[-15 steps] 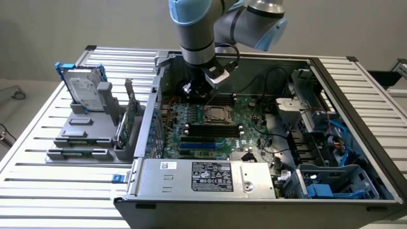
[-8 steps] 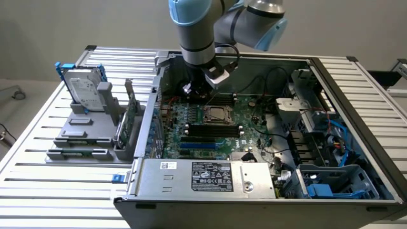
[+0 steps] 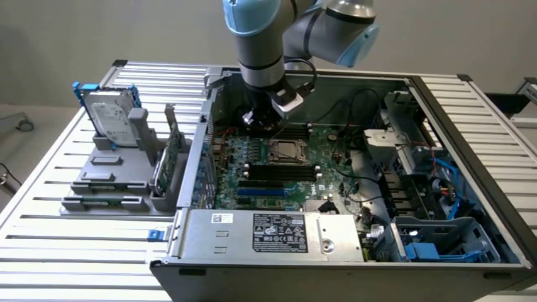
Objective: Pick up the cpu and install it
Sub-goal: 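Install the first cpu locking lever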
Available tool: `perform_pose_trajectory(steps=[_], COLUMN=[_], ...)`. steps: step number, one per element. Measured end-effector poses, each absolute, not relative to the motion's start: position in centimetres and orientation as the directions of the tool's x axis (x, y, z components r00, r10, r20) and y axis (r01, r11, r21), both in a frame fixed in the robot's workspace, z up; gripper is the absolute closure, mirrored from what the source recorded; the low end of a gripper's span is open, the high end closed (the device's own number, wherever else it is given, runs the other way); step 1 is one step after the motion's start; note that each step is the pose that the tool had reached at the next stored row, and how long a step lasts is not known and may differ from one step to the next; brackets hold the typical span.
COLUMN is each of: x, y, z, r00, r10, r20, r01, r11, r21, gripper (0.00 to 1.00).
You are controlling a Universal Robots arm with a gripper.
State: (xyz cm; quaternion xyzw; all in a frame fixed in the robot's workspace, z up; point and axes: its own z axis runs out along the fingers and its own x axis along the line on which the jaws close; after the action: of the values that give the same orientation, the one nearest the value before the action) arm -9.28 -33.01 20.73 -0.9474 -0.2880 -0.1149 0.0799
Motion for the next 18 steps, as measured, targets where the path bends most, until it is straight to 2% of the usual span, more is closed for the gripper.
perform_pose_trajectory(steps=[18], x=[-8.2], y=[-33.1], z=[20.2], r00=[0.803], r10=[0.529], r20=[0.275], r01=[0.567], r11=[-0.820], r21=[-0.076], gripper=[0.89])
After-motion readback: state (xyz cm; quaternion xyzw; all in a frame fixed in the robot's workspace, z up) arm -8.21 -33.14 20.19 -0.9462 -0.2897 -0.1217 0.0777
